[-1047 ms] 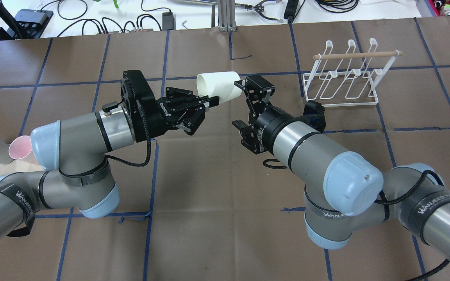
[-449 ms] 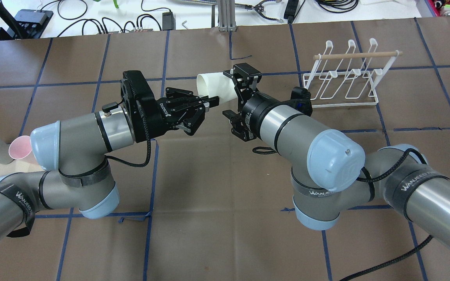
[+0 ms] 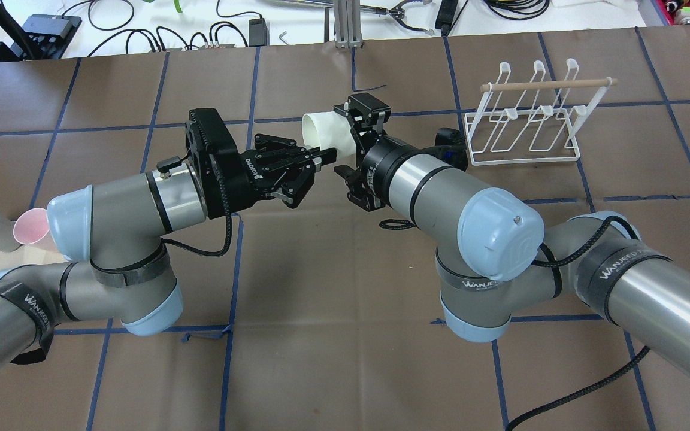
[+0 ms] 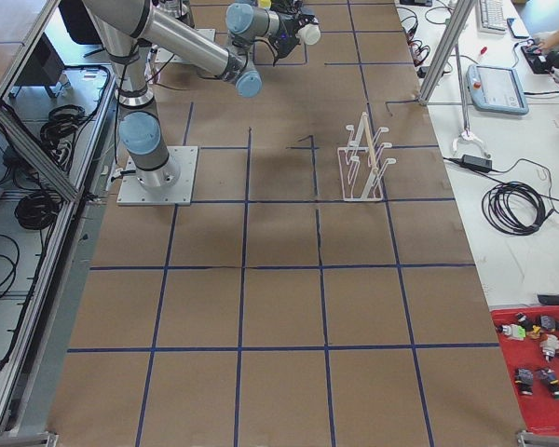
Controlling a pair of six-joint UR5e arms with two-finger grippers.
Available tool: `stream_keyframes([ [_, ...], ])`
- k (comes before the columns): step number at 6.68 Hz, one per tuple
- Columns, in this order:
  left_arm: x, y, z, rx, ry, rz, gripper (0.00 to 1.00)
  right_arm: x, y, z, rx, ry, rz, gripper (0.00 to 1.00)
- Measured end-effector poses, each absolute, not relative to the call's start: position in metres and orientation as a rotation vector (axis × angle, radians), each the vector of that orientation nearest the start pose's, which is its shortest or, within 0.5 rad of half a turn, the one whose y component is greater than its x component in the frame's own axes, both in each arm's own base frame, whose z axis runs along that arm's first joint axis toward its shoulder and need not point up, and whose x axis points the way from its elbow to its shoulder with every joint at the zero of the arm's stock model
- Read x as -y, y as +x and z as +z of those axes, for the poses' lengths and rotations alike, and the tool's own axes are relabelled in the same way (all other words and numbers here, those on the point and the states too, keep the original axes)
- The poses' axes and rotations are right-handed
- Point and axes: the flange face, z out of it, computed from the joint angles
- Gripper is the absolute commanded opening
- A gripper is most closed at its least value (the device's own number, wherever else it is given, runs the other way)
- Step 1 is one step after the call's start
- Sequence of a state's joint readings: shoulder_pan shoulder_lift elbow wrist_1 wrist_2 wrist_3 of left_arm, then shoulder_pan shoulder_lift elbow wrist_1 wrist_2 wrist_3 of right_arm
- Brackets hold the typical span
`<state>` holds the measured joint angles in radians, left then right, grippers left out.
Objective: Transfer IKEA cup to right arm and place on rack
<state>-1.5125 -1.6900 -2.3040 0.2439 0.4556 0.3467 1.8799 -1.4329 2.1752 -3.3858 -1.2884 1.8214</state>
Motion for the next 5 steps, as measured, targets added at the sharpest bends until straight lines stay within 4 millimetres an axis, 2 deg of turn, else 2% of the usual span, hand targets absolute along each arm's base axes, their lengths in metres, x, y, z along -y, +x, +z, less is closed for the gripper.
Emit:
stream_keyframes([
  [3,0.4138,-0.1990,0.3464,1.810,-0.895,1.224,0.07,0.4140,0.3016,0.3659,-1.608,1.276,-0.342,0.97],
  [4,0.4140,-0.1989,0.3467,1.811,-0.896,1.225,0.07,0.4155,0.3021,0.3660,-1.608,1.276,-0.342,0.87],
  [5,0.4141,-0.1989,0.3468,1.811,-0.896,1.226,0.07,0.4158,0.3022,0.3655,-1.608,1.276,-0.342,0.71],
])
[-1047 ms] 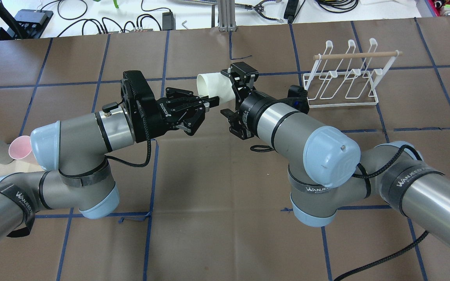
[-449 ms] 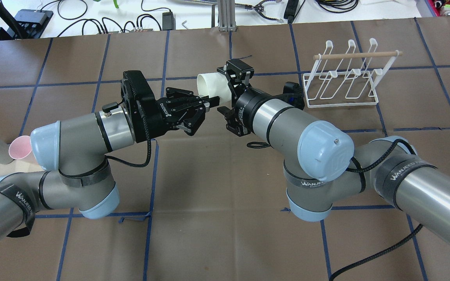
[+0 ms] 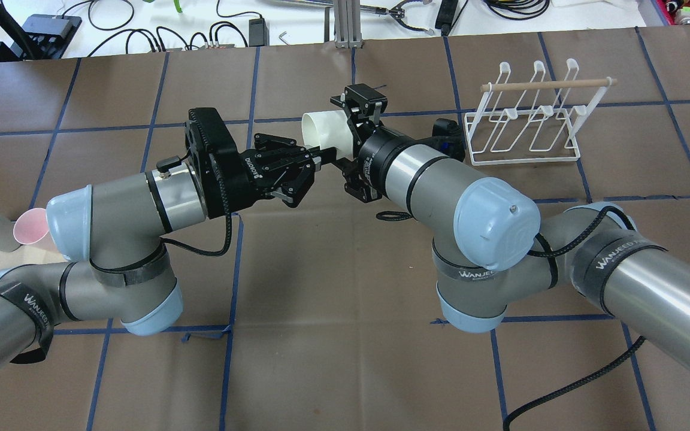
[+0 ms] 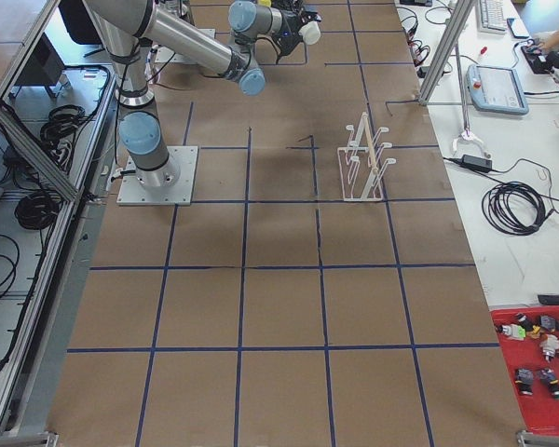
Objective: Transfer IKEA cup to right arm and place on rack
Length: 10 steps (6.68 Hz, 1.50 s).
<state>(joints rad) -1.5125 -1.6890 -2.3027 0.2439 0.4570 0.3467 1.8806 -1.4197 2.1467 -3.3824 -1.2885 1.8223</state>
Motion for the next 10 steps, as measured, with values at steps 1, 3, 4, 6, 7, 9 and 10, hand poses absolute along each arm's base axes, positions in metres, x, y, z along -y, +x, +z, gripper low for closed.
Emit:
stream_keyframes([
  [1,0.414,-0.199,0.347,1.811,-0.896,1.226,0.07,0.416,0.302,0.365,-1.609,1.277,-0.341,0.59],
  [3,0.414,-0.199,0.347,1.811,-0.896,1.227,0.19,0.415,0.302,0.365,-1.613,1.274,-0.343,0.42],
  [4,0.415,-0.199,0.347,1.813,-0.896,1.229,0.38,0.415,0.302,0.365,-1.617,1.271,-0.345,0.36],
  [6,0.417,-0.198,0.349,1.820,-0.886,1.231,0.89,0.414,0.302,0.364,-1.621,1.269,-0.345,0.34],
  [7,0.418,-0.197,0.349,1.826,-0.869,1.225,0.98,0.414,0.302,0.364,-1.621,1.269,-0.346,0.33],
  [9,0.421,-0.192,0.350,1.840,-0.827,1.218,0.99,0.413,0.302,0.363,-1.623,1.271,-0.345,0.31],
  [10,0.423,-0.184,0.351,1.860,-0.806,1.242,0.99,0.414,0.302,0.362,-1.624,1.273,-0.346,0.30],
])
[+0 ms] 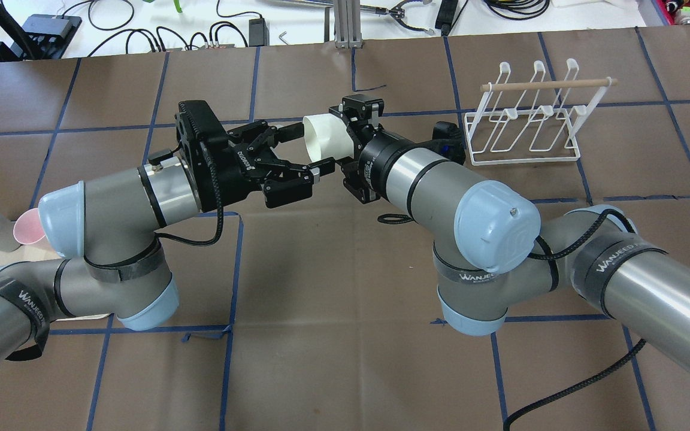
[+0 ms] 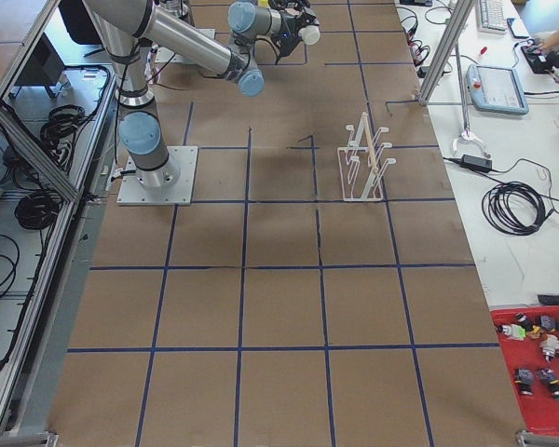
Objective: Transfer IKEA cup to right arm and place on rack
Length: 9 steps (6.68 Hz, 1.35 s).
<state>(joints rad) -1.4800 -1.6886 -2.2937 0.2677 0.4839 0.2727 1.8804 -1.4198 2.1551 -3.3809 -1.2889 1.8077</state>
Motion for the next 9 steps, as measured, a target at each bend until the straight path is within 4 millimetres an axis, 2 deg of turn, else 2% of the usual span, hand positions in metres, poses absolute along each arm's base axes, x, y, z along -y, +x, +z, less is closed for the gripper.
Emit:
stream_keyframes([
  [1,0.428,-0.169,0.351,1.892,-0.773,1.280,0.99,0.418,0.298,0.361,-1.627,1.273,-0.364,0.30],
  [2,0.435,-0.149,0.352,1.922,-0.735,1.319,0.99,0.428,0.287,0.361,-1.647,1.263,-0.443,0.30],
  [4,0.451,-0.120,0.359,1.994,-0.633,1.367,0.99,0.458,0.252,0.371,-1.708,1.190,-0.683,0.30],
  [6,0.484,-0.097,0.372,2.207,-0.374,1.399,1.00,0.497,0.235,0.379,-1.789,1.068,-0.862,0.27],
  [8,0.514,-0.093,0.396,2.449,-0.186,1.322,1.00,0.536,0.210,0.379,-1.887,0.924,-1.054,0.26],
  [9,0.528,-0.101,0.421,2.602,-0.117,1.201,1.00,0.549,0.190,0.376,-1.970,0.836,-1.162,0.25],
])
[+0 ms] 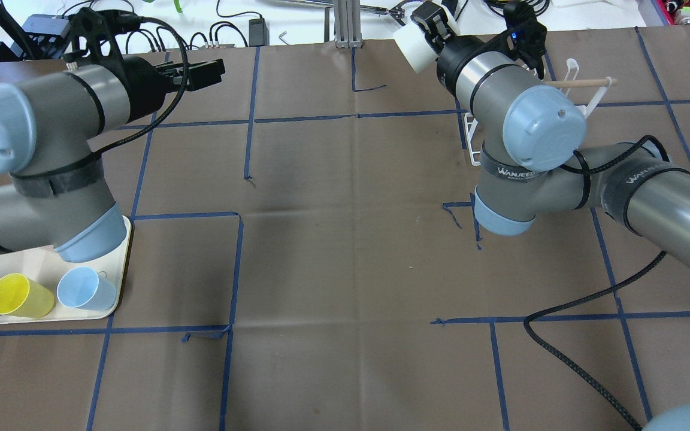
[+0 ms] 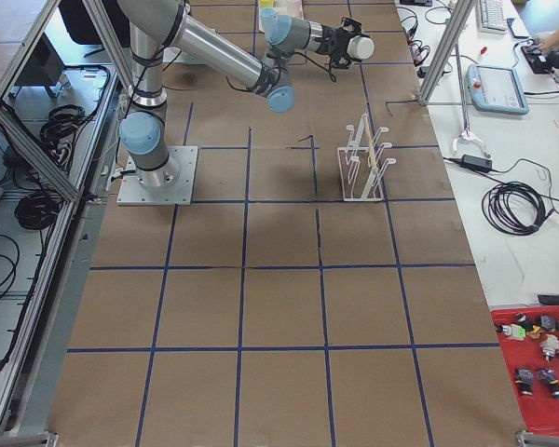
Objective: Transfer IKEA cup to right arm and place on rack
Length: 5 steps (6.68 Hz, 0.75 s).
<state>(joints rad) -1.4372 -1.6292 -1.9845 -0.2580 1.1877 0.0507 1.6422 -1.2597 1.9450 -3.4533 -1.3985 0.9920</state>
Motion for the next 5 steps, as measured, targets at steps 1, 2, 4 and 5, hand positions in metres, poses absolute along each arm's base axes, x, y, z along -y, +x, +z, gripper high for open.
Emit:
stream_keyframes([
  [1,0.539,-0.111,0.450,-3.142,0.059,-1.182,1.00,0.559,0.172,0.372,-2.059,0.741,-1.261,0.25],
  [2,0.543,-0.118,0.475,-3.198,-0.032,-0.886,1.00,0.568,0.155,0.367,-2.148,0.639,-1.347,0.25],
  [4,0.526,-0.117,0.489,-3.223,-0.134,-0.295,1.00,0.592,0.118,0.357,-2.304,0.429,-1.515,0.25],
  [5,0.510,-0.115,0.487,-3.211,-0.147,-0.105,1.00,0.607,0.102,0.351,-2.361,0.318,-1.601,0.25],
])
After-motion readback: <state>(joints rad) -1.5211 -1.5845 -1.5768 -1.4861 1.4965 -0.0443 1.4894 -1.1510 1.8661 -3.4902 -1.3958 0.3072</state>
